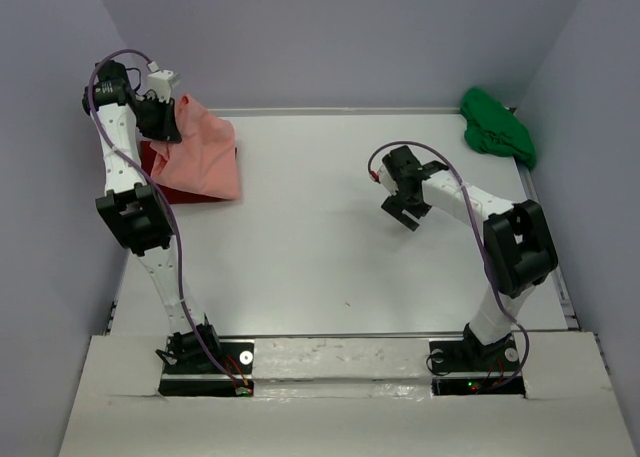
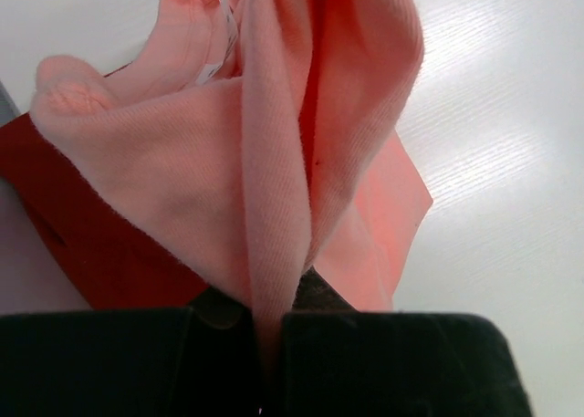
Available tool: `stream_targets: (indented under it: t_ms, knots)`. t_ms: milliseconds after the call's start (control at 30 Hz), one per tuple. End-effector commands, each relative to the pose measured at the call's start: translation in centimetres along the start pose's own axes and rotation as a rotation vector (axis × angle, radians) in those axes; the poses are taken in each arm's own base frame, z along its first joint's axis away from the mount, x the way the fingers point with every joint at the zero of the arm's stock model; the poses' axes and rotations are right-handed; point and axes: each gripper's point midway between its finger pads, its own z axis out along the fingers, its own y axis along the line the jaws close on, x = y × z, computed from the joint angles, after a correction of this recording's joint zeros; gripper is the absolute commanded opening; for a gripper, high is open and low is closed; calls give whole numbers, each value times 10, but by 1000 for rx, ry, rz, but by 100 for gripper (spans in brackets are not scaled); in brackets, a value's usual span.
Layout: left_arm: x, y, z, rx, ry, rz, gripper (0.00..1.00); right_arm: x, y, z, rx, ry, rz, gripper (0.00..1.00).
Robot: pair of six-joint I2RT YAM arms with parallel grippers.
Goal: Fold and stack the t-shirts
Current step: Neatly place the folded tshirt to the corner
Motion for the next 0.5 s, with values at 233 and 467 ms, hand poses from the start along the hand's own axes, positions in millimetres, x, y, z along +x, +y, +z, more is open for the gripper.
stream_targets:
  t_ms: [233, 467]
  knots:
    - [-23, 8, -41, -130, -51, 108, 0, -10, -4, -5, 10, -12, 16, 90]
    - [-16, 21, -25, -146, -24, 106, 0, -6, 0, -2, 3, 3, 7, 90]
